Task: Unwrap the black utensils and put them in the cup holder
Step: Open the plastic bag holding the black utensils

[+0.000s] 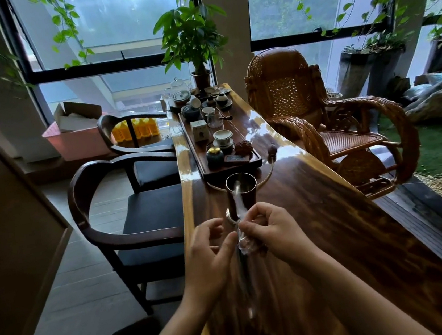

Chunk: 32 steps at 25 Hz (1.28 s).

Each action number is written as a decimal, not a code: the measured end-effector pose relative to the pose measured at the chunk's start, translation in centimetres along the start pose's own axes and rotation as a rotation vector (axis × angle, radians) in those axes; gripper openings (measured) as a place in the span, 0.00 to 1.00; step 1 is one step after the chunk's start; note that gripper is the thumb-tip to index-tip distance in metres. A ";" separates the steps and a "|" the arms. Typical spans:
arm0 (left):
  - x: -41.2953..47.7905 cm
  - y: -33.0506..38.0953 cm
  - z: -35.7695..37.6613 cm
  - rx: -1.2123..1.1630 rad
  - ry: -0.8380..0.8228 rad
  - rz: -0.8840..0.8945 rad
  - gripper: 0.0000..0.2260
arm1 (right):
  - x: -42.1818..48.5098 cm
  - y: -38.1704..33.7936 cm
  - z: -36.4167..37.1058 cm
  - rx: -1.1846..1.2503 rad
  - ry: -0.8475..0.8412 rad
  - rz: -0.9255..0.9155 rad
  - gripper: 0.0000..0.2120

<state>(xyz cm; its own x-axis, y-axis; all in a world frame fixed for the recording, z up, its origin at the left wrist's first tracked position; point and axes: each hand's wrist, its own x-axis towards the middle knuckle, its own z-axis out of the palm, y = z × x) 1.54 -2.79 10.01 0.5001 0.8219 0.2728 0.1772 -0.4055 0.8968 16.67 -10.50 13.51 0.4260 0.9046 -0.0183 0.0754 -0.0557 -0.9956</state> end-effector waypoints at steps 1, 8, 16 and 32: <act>0.1 0.2 0.2 -0.050 -0.068 -0.032 0.14 | 0.0 0.1 0.1 -0.002 -0.008 0.007 0.04; 1.2 -0.5 1.0 -0.394 -0.232 -0.293 0.07 | 0.6 1.4 0.1 -0.016 0.009 0.079 0.05; 1.7 -0.6 -0.8 -0.329 0.075 -0.347 0.04 | 0.2 1.0 -2.9 0.005 0.294 0.049 0.09; 2.3 -0.3 -2.1 0.041 -0.117 -0.249 0.15 | 2.8 -0.2 -0.9 -0.605 0.191 -0.172 0.03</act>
<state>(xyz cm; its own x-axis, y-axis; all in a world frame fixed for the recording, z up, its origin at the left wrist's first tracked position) 0.88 0.03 11.06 0.5306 0.8476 0.0013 0.3399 -0.2142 0.9157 18.67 -8.30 13.76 0.5112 0.8337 0.2088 0.6268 -0.1954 -0.7543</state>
